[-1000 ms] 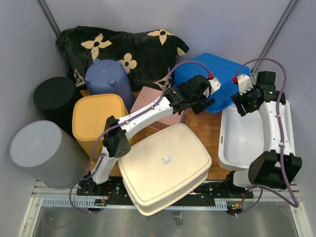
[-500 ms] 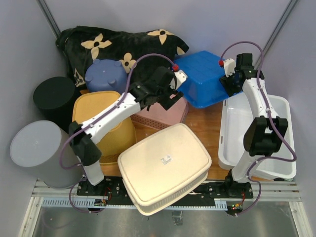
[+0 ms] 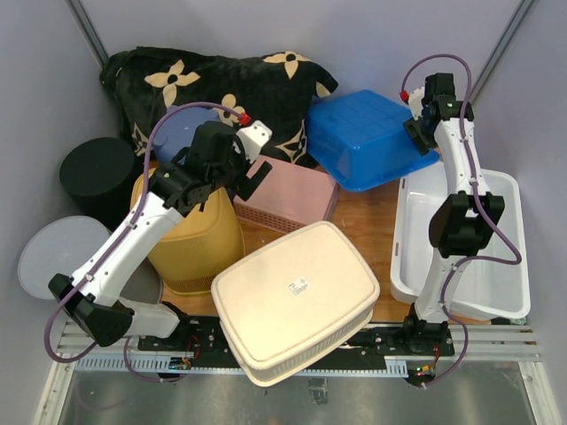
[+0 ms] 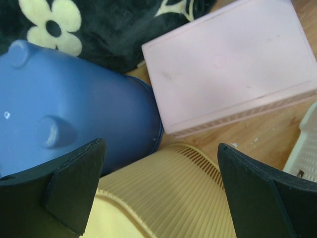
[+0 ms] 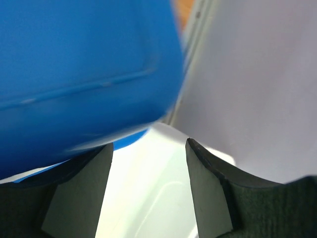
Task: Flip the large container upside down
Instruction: Adjust the container at the center of the board.
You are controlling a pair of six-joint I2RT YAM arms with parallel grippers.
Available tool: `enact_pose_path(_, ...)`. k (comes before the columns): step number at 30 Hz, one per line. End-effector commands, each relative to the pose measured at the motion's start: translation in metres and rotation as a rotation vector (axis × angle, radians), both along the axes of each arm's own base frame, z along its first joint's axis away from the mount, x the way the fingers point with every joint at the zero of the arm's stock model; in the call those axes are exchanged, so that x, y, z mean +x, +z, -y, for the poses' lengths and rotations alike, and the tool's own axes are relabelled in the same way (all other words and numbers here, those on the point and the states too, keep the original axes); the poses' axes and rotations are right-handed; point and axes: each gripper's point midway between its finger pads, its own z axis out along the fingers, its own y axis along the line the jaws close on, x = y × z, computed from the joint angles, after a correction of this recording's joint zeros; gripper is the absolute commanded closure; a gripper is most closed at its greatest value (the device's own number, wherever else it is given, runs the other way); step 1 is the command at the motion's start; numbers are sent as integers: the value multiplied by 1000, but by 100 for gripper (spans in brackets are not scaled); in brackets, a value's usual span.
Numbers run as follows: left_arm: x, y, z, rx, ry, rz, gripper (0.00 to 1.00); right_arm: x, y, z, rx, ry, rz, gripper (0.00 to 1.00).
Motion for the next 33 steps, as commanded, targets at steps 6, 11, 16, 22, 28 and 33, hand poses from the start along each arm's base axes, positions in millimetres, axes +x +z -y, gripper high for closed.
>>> enact_pose_path(6,-3,10,-26,-69,12,2,1,91,-37,30,-55,-118,226,37)
enact_pose_path(11,-5,7,-32,-61,23,-1,1,48,-28,13,82,-65,195,38)
enact_pose_path(16,-6,4,-37,-57,27,-4,1,46,-7,51,72,-137,292,37)
enact_pose_path(22,-9,3,-43,-60,41,-4,1,52,-25,101,59,-278,267,38)
enact_pose_path(28,-12,-5,-49,-57,53,-18,1,32,18,90,128,-300,419,40)
enact_pose_path(33,-11,-8,-48,-60,49,-20,1,29,45,98,49,-312,492,38)
